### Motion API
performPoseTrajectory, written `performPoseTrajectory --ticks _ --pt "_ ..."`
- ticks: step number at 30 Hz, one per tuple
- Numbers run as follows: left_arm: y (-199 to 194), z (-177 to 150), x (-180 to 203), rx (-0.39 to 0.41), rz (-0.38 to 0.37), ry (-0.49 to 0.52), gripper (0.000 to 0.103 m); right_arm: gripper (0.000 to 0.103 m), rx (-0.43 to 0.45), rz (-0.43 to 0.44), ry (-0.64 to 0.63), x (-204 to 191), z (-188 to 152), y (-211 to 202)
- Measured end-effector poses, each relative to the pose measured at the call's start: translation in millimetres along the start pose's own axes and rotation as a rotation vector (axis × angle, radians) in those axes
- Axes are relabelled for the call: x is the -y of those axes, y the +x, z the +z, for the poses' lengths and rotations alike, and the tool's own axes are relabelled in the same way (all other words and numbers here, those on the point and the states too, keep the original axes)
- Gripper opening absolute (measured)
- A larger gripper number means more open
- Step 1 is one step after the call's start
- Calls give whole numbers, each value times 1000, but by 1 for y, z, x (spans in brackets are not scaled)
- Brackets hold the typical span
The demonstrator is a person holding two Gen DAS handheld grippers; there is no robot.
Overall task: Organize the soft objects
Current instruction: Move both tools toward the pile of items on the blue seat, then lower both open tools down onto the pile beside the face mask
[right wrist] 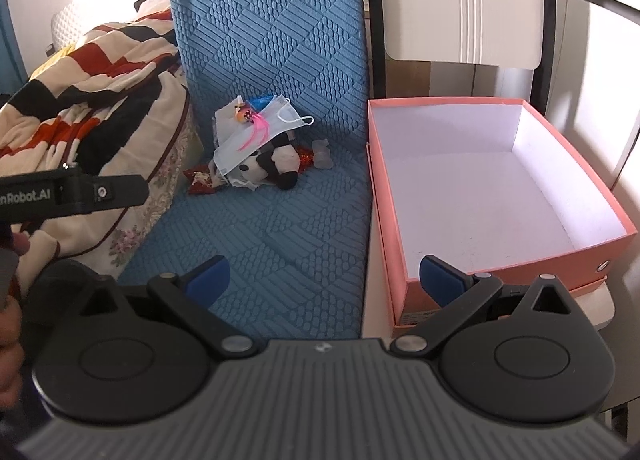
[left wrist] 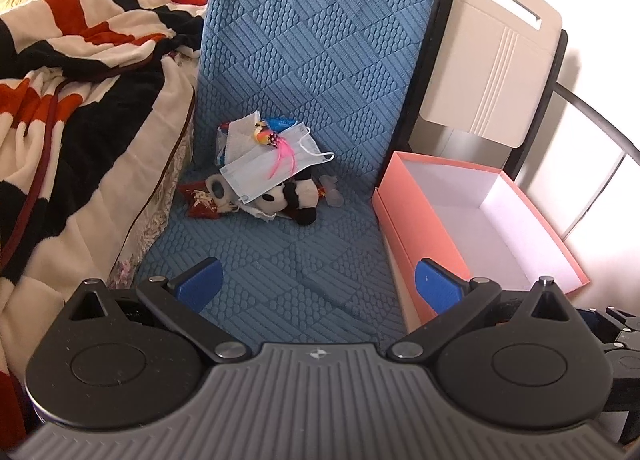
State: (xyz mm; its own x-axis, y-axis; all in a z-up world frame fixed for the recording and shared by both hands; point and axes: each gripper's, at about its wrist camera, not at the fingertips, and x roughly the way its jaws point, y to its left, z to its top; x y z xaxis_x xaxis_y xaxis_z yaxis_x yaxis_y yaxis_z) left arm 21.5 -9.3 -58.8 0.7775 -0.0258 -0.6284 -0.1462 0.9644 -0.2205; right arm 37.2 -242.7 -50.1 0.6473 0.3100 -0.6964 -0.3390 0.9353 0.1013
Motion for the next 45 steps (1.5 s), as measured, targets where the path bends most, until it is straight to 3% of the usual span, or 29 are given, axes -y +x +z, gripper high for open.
performPoseTrajectory --ticks 20,45 --pt "63 16 -3 -30 -28 6 103 103 -22 -3 -32 -10 13 65" --pt "164 58 -25 58 31 69 103 103 -4 14 -53 -14 46 150"
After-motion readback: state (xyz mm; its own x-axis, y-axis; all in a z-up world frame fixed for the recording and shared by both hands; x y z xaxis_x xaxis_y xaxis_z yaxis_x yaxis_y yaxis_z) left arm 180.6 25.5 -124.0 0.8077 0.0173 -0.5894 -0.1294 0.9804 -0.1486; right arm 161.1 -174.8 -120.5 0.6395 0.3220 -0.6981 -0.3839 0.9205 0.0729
